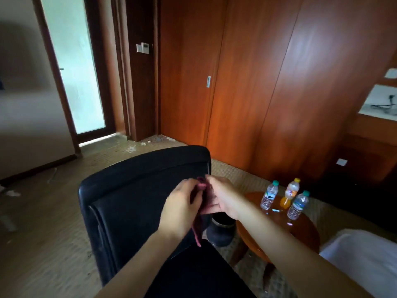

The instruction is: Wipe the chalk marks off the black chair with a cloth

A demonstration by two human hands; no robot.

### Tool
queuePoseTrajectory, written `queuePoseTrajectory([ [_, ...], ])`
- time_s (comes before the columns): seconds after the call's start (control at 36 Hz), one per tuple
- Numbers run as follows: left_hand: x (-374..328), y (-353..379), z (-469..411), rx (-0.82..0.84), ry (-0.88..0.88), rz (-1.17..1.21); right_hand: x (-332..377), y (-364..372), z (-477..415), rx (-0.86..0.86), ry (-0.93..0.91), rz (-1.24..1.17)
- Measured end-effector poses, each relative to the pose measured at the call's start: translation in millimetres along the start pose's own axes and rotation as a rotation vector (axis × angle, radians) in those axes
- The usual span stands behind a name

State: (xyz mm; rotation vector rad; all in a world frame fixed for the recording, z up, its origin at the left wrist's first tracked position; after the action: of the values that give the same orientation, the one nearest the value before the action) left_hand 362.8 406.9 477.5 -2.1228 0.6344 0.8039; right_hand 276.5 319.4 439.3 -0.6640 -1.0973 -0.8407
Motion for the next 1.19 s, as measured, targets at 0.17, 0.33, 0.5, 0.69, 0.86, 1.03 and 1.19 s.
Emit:
queuePoseTrajectory([
  [0.17, -46.5, 15.9, 16.7, 0.105, 0.123, 0.209, 27.5, -35.2, 52.2, -0.081, -0.137, 0.135],
  [0.33, -39.7, 50.4, 25.5, 0.442, -0.372, 0.737, 42.1, -60.9, 88.4, 0.078, -0.178, 0.154],
  [0.5, -50.1, 91.5, 44.3, 0.630, -0.497, 0.790, 24.7, -125.5, 83.9, -0.097, -0.139, 0.035],
  [0.69, -37.5, 160.8, 31.6, 0.670, -0.566, 0.732, -32.7, -168.1, 66.6, -0.130, -0.114, 0.236],
  [0.86, -6.1, 259.8, 11.4, 0.754, -0.656, 0.615, -122.8, -199.6, 13.2, 0.136, 0.097, 0.184],
  [1.03, 41.4, 392.0, -20.3, 0.802, -0.640, 0.376, -197.4, -289.4, -80.4, 0.161, 0.240, 0.067],
  [1.19, 120.2, 522.4, -19.1, 0.868, -0.815, 0.310, -283.7, -374.5, -164.6, 0.082, 0.377, 0.029],
])
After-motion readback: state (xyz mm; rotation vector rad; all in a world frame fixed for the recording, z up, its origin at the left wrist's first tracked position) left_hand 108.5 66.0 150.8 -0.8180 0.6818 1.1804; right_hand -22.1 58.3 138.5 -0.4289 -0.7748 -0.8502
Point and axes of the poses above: each hand's wrist, its own z-axis away from the middle knuckle, its own y-axis out of the palm, x = y × z, the point moved 9 cm from there along -z, towards the middle knuckle, and after that the axes turned 1 degree about -z, right-handed, at the moved point
